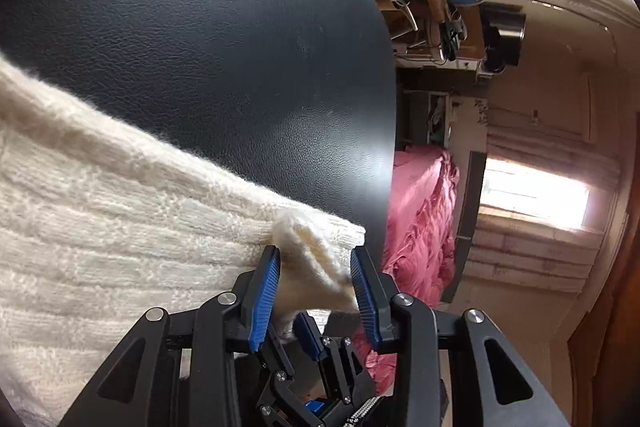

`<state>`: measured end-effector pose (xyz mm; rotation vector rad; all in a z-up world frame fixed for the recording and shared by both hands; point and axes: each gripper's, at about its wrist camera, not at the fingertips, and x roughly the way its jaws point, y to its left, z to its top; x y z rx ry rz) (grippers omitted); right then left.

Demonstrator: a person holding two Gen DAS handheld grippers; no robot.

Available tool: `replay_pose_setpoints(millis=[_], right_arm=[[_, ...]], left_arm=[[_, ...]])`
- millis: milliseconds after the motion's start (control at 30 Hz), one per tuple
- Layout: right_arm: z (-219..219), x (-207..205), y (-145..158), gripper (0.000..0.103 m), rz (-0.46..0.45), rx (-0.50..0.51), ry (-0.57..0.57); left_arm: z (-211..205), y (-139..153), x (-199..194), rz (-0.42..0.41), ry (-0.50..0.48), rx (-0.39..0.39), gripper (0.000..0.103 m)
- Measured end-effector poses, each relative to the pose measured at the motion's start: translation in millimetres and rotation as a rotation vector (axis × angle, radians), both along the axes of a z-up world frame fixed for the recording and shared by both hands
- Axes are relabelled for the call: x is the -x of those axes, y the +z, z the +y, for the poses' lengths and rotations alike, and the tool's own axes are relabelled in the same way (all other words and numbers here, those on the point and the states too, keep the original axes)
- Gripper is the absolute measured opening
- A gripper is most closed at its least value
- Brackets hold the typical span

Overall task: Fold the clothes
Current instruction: 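Lift the sleeve with the right gripper while the left gripper grasps its cuff, then lay the held sleeve across the sweater body with the left gripper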

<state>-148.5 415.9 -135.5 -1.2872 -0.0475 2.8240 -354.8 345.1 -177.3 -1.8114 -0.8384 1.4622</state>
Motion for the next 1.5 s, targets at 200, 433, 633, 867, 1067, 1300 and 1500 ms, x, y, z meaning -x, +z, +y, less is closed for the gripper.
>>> replay_pose_setpoints(millis=[200, 433, 633, 867, 1067, 1300, 1500], right_arm=[[-2, -2, 0, 0.029, 0.003, -0.004, -0.003], [-7, 2, -1, 0.031, -0.005, -0.055, -0.013], [-8, -6, 10, 0.080, 0.032, -0.073, -0.052], [-3, -13, 30, 0.084, 0.048, -0.025, -0.101], [13, -24, 49, 0.095, 0.063, 0.346, -0.116], [7, -26, 27, 0.102, 0.039, 1.090, -0.074], [-17, -21, -8, 0.103, 0.025, 1.533, -0.115]], left_arm=[[6, 1, -8, 0.117, -0.053, 0.127, 0.025], [7, 24, -25, 0.332, -0.101, 0.189, 0.006], [-10, 66, -34, 0.435, -0.078, 0.139, 0.006], [-62, 125, -27, 0.536, 0.016, 0.104, 0.006], [-141, 164, -17, 0.588, 0.107, 0.111, 0.006], [-227, 180, -18, 0.634, 0.183, 0.150, 0.006], [-294, 187, -24, 0.642, 0.246, 0.144, 0.006]])
